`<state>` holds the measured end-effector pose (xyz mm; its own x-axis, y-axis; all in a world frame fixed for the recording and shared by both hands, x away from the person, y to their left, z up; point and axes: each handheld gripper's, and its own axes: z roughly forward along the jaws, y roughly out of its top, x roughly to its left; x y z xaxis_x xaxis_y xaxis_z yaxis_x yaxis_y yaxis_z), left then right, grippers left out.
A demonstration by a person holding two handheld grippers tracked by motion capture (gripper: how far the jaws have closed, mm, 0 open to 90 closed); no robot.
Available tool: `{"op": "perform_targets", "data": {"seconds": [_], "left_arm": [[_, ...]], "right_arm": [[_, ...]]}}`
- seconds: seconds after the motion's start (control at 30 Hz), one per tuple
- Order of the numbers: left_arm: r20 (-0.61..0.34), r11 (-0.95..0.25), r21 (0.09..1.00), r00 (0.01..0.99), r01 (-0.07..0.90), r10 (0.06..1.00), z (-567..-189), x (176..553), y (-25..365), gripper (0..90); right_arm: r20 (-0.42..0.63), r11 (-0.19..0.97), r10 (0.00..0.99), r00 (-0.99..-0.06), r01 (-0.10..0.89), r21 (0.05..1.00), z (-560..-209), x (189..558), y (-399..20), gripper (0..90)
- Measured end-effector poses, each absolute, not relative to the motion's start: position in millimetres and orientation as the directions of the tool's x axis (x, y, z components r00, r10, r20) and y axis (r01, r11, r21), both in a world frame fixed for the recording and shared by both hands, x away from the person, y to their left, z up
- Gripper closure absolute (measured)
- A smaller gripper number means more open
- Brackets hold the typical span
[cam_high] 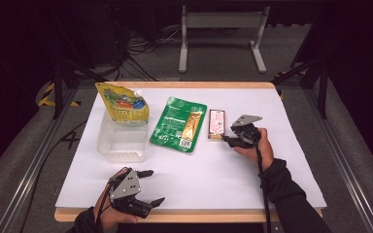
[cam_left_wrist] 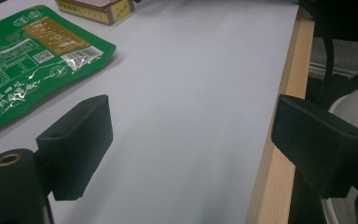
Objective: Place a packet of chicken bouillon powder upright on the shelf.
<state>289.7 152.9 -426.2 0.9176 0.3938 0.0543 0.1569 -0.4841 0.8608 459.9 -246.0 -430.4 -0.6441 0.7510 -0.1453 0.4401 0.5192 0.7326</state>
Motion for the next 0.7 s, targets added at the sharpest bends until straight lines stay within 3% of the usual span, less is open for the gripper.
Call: {"op": "perform_targets", "data": {"seconds": [0.17,0.27,0.37,0.43,0.6,0.7], "left_arm": [[0.058,-0.488,0.857,0.912,0.163,0.406,-429.0,291.0,151.8,13.1],[0.06,-0.498,0.849,0.906,0.175,0.42,-432.3,293.1,151.1,13.2],[0.064,-0.5,0.847,0.901,0.178,0.429,-434.6,294.6,150.9,13.3],[0.058,-0.494,0.849,0.897,0.186,0.438,-436.7,296.3,151.0,13.3],[0.071,-0.515,0.837,0.897,0.185,0.437,-442.5,298.2,148.3,13.4],[0.069,-0.52,0.834,0.899,0.187,0.433,-443.5,298.9,147.1,13.3]], "right_arm": [[-0.168,0.505,0.78,-0.603,0.447,0.739,-430.4,462.5,-254.0,51.1],[-0.206,0.509,0.804,-0.558,0.466,0.724,-431.4,464.7,-256.4,60.3],[-0.2,0.488,0.821,-0.534,0.475,0.732,-431.3,465.3,-259.1,63.9],[-0.179,0.467,0.824,-0.537,0.466,0.752,-429.5,464.3,-259.3,60.0],[-0.065,0.401,0.806,-0.588,0.463,0.791,-428.5,462.6,-249.1,36.3],[-0.048,0.394,0.806,-0.589,0.475,0.787,-432.2,463.5,-238.6,29.3]]}}
